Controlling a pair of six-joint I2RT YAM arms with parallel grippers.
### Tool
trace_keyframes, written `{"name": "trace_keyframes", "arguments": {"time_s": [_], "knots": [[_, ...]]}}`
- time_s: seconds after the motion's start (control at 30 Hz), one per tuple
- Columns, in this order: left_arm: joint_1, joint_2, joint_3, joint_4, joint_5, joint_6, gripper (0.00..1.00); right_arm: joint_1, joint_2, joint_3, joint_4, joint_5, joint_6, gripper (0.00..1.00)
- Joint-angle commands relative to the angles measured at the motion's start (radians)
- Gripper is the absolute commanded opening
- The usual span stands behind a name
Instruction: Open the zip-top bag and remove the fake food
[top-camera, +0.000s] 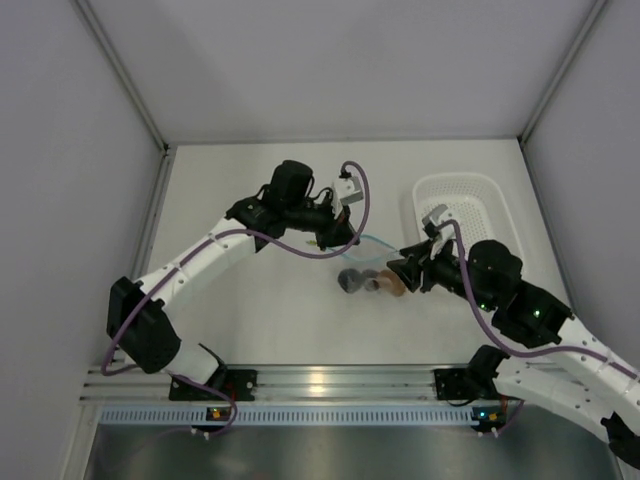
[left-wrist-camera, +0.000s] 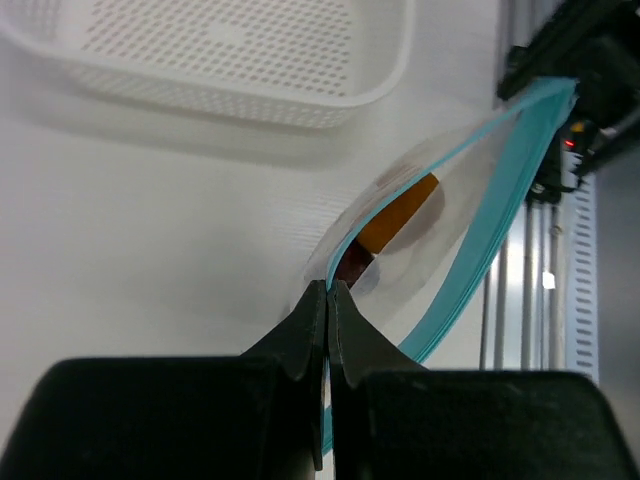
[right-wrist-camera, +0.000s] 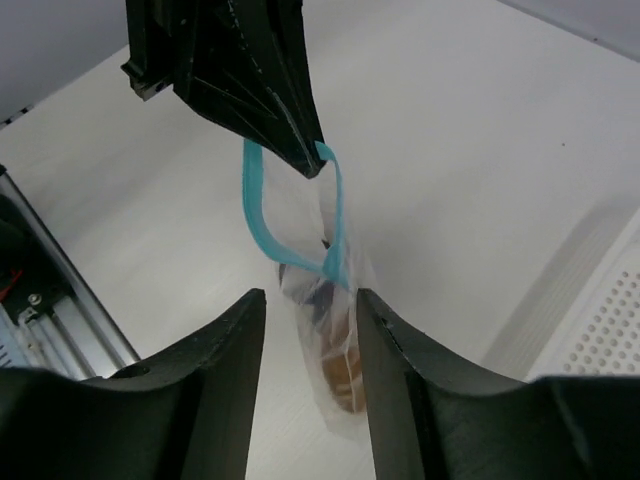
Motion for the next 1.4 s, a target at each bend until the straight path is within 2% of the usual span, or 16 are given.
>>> {"name": "trace_keyframes", "arguments": {"time_s": [0.0,0.1,0.23,0.33,0.37,0.43,0.47,0.5,0.63,0.67,0.73,0.87,1.0,1.17,1.3,1.37], "knots": [[0.000,-0.066,0.006,0.018,-0.377,-0.170,0.00,-0.003,0.028,0.006,0.061,0.106,0.032,0.43],[-0.001,-0.083,-0.002,0.018,-0.560,-0.244,0.00,-0.004,0.071,0.017,0.060,0.148,0.073,0.46],[-0.003,-0.082,-0.017,0.018,-0.689,-0.392,0.00,-0.006,0.143,0.025,0.067,0.240,0.161,0.62],[-0.001,-0.066,-0.046,0.027,-0.783,-0.572,0.00,-0.009,0.186,0.011,0.090,0.270,0.242,0.66],[-0.001,-0.063,-0.077,0.033,-0.788,-0.683,0.00,-0.010,0.197,0.003,0.124,0.278,0.302,0.67],[-0.001,-0.075,-0.147,0.150,-0.788,-0.812,0.00,-0.015,0.230,-0.027,0.165,0.262,0.351,0.68],[-0.003,-0.083,-0.230,0.201,-0.788,-0.848,0.00,-0.015,0.241,-0.034,0.205,0.257,0.395,0.68],[-0.007,-0.100,-0.265,0.294,-0.847,-0.885,0.00,-0.016,0.272,-0.041,0.219,0.248,0.417,0.69],[-0.015,-0.155,-0.451,0.486,-0.921,-1.095,0.00,-0.023,0.353,-0.020,0.241,0.243,0.512,0.72],[-0.015,-0.166,-0.451,0.513,-0.933,-1.121,0.00,-0.026,0.372,-0.012,0.238,0.243,0.526,0.73],[-0.035,-0.189,-0.500,0.586,-0.982,-1.156,0.00,-0.035,0.424,0.015,0.233,0.234,0.547,0.74],[-0.090,-0.198,-0.507,0.620,-1.079,-1.175,0.00,-0.055,0.499,0.049,0.259,0.220,0.601,0.75],[-0.110,-0.175,-0.491,0.637,-1.072,-1.184,0.00,-0.055,0.603,0.093,0.287,0.197,0.601,0.74],[-0.115,-0.149,-0.482,0.637,-1.070,-1.192,0.00,-0.055,0.652,0.120,0.316,0.197,0.586,0.72],[-0.116,-0.154,-0.485,0.639,-1.069,-1.198,0.00,-0.053,0.700,0.136,0.316,0.211,0.558,0.68],[-0.116,-0.155,-0.485,0.637,-1.072,-1.195,0.00,-0.055,0.728,0.152,0.304,0.225,0.525,0.60]]}}
